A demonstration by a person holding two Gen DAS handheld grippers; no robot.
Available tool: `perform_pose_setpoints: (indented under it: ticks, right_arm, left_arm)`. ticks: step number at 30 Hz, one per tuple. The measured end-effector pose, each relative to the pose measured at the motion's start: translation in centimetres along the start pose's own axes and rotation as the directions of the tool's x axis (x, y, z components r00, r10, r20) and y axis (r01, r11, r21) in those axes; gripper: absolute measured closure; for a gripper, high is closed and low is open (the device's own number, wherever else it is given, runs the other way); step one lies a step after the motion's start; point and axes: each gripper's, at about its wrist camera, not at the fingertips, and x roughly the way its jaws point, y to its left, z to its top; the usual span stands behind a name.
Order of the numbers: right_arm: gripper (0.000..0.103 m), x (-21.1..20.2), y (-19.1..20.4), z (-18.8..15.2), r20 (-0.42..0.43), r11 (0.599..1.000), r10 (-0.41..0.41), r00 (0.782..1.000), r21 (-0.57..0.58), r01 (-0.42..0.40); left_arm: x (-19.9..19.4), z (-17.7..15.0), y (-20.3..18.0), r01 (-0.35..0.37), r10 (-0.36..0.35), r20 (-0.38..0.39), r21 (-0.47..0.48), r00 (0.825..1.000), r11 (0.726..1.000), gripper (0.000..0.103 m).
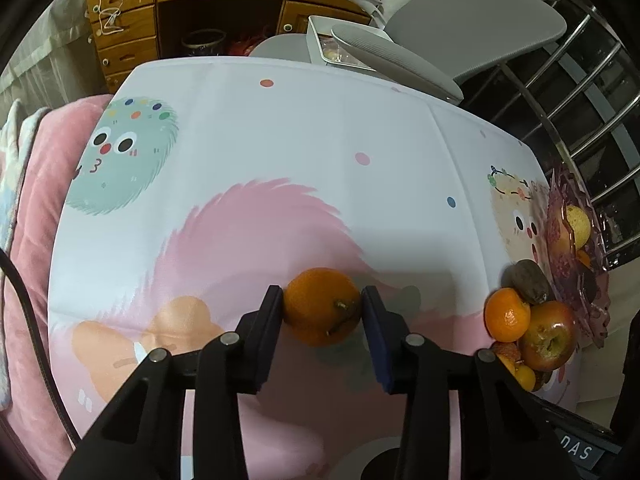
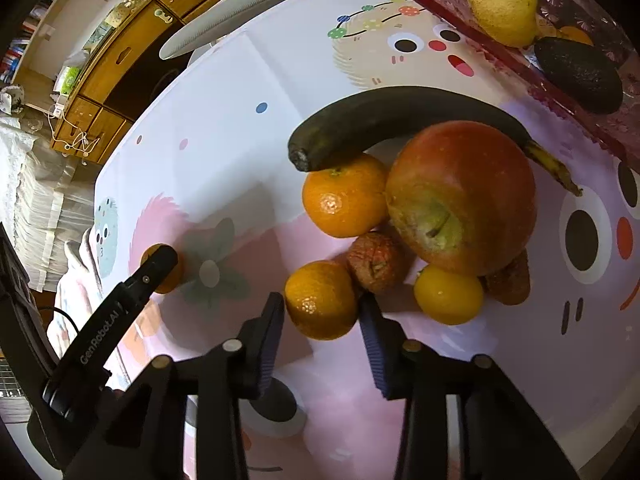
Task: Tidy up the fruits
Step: 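Grasp an orange with the left gripper while the right gripper grasps another orange, then place both oranges into the pink bowl and open both grippers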
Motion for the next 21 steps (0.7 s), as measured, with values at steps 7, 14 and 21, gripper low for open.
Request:
perform_pose_setpoints:
  ticks: [7,14,21]
  right_arm:
    - [0.067,-0.1,-0.3,-0.2,-0.005,0.999,0.045,0.999,-0.030,-0.045]
    - [0.067,-1.6,-0.1,-1.2,-0.018,0.984,0.141,0.990,-0.104,-0.142]
    - [0.067,-4.7,0.5,-1.8,0.014,0.946,0.220,0.975,-0.245,-0.210]
  left_arm:
    - [-0.5,-0.2,-0.2,-0.017,0.017,0.005,0.006,1.000,1.000,0.065]
    - [-2.2,-0.8,-1.0,-0.023,0.023,0.031,-0.004,0.999,1.000,0.065]
    - [-5.1,-1.4,-2.7,-0.024,0.025,0.070,-0.024,0.997,0.999,0.065]
